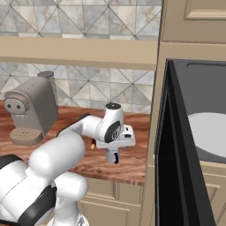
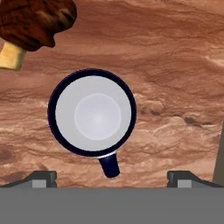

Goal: Pick the mug from the counter and place it inside the microwave. Then close the microwave.

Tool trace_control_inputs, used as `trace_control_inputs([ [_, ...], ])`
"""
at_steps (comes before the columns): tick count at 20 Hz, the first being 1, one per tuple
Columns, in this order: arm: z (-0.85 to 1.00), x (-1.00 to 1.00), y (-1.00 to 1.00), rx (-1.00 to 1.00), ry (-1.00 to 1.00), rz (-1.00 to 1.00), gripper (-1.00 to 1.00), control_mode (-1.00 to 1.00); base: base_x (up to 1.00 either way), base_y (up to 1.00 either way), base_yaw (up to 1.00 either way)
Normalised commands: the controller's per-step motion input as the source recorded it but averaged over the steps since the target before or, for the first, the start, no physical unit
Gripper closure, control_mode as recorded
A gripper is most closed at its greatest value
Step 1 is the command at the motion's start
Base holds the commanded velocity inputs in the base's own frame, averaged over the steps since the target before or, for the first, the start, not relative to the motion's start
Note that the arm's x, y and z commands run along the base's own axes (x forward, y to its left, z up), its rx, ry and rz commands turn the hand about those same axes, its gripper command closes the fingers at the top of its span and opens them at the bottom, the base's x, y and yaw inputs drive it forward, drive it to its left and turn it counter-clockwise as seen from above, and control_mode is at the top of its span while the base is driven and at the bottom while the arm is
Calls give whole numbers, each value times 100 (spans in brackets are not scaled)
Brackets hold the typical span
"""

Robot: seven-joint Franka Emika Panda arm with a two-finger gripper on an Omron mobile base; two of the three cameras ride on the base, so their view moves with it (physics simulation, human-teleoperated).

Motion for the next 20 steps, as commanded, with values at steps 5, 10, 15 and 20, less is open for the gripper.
trace_control_inputs([
  [5, -16, -2, 2, 0, 0, 1, -100, -100, 0, 0, 0],
  [10, -27, 7, 0, 0, 0, 0, -100, -100, 0, 0, 0],
  [15, -24, 5, 0, 0, 0, 0, -100, -100, 0, 0, 0],
  [20, -21, 0, 0, 0, 0, 0, -100, -100, 0, 0, 0],
])
